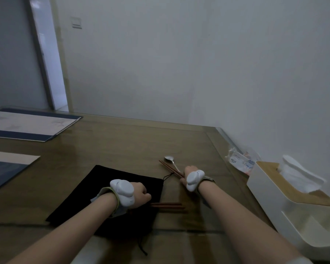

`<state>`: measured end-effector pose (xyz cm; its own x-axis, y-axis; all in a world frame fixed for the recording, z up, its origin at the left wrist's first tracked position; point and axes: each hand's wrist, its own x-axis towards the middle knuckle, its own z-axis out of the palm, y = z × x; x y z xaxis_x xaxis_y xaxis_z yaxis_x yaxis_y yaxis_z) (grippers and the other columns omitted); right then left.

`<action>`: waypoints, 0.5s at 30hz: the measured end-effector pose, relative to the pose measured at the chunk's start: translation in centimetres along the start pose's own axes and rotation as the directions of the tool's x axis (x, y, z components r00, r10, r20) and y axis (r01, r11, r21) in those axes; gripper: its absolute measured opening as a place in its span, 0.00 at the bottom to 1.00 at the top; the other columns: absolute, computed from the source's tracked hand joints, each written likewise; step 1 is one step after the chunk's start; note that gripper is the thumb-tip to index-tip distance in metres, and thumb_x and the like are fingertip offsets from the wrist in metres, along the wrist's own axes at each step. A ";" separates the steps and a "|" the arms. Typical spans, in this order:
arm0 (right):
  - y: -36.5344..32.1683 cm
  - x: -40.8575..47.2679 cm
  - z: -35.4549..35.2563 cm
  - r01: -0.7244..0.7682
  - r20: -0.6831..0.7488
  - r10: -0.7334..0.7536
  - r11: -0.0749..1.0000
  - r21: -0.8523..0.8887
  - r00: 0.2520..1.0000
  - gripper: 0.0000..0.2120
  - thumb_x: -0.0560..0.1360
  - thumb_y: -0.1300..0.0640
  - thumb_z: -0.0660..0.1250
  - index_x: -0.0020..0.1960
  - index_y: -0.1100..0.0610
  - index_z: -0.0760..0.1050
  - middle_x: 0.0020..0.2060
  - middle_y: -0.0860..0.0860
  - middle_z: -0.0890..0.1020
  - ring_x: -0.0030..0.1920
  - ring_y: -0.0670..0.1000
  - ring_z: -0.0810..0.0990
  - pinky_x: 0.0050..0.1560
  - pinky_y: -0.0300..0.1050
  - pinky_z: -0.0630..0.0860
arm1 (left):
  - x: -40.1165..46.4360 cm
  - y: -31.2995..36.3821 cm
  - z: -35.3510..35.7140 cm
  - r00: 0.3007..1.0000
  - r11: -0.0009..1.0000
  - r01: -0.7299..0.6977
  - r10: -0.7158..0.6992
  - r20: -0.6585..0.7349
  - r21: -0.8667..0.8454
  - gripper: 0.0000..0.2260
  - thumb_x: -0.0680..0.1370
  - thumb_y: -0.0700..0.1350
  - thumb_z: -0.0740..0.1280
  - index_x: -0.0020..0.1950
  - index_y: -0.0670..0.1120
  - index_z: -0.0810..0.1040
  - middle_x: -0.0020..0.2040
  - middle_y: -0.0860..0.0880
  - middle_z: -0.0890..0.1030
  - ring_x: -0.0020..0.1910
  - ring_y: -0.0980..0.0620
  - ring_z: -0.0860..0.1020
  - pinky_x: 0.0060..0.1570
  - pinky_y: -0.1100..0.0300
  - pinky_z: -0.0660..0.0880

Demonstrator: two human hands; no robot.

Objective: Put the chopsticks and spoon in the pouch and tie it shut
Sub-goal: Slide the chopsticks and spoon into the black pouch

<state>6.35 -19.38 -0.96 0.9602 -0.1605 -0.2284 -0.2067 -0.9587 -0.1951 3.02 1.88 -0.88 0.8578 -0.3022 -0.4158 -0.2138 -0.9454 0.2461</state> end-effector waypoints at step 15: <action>-0.5 -0.1 0.8 -0.092 0.048 0.087 0.987 0.133 0.995 0.20 0.79 0.58 0.58 0.68 0.65 0.70 0.68 0.62 0.72 0.68 0.61 0.70 0.66 0.51 0.67 | 0.2 -0.1 0.9 0.999 0.992 -0.038 0.035 -0.029 -0.120 0.14 0.78 0.50 0.56 0.48 0.43 0.77 0.39 0.47 0.76 0.31 0.50 0.74 0.33 0.64 0.70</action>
<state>6.22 -18.70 -1.64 0.9285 -0.2315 -0.2904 -0.3177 -0.9000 -0.2983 2.78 1.80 -1.75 0.8631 -0.3315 -0.3810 -0.1888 -0.9115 0.3653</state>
